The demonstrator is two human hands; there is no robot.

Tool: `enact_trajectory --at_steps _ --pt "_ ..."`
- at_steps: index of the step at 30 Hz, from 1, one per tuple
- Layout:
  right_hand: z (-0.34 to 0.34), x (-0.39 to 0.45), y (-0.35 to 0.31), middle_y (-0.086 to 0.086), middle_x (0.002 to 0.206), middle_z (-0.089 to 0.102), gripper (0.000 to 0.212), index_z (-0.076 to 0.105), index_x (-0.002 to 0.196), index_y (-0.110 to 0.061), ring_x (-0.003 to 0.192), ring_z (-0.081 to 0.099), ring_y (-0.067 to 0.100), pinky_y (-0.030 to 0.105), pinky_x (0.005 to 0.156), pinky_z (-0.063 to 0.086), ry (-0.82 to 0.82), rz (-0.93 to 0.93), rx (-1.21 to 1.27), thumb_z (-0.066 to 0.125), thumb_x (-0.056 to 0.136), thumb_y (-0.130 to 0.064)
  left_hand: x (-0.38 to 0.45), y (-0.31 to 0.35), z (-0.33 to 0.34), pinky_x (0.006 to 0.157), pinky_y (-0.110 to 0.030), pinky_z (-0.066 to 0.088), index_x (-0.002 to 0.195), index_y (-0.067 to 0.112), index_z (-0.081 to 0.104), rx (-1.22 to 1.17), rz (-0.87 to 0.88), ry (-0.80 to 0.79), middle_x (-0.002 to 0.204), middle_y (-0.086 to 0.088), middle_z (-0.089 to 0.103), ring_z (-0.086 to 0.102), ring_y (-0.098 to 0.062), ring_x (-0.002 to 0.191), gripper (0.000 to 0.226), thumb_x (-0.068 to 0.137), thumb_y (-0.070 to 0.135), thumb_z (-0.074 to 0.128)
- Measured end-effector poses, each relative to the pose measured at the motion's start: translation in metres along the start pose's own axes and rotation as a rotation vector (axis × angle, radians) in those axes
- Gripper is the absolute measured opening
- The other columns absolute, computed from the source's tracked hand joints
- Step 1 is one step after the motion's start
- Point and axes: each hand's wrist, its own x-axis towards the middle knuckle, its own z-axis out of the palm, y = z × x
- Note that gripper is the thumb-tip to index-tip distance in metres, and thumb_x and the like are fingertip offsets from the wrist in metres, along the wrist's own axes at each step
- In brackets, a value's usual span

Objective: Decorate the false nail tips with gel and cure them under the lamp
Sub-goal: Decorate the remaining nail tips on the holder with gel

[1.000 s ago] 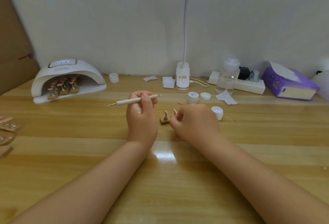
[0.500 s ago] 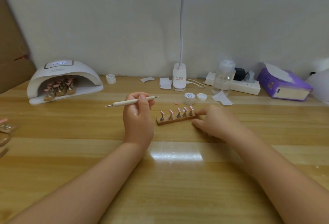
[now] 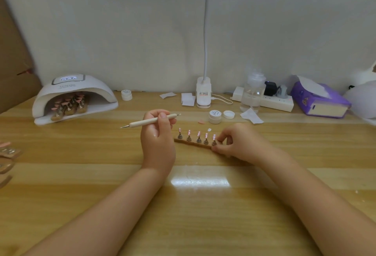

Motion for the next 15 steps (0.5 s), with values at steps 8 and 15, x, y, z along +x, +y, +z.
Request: enact_trajectory --at_steps 8,15 --pt "-0.032 -0.03 0.012 -0.007 0.05 0.062 0.019 0.066 0.072 -0.012 0.041 0.056 0.002 0.011 0.043 0.04 0.105 0.039 0.315 0.08 0.07 -0.024 0.005 0.025 0.005 0.074 -0.02 0.051 0.087 0.02 0.055 -0.125 -0.037 -0.042 0.077 0.003 0.063 0.062 -0.004 0.074 0.023 0.102 0.017 0.037" --pt "-0.098 -0.081 0.091 0.005 0.056 0.065 0.02 0.066 0.073 -0.007 0.042 0.058 0.005 0.008 0.044 0.041 0.392 0.27 0.29 0.079 0.072 -0.022 -0.003 0.05 0.036 0.064 -0.023 0.055 0.081 0.011 0.059 -0.235 -0.18 -0.301 0.062 0.008 0.065 0.061 -0.005 0.063 0.028 0.101 0.014 0.039"
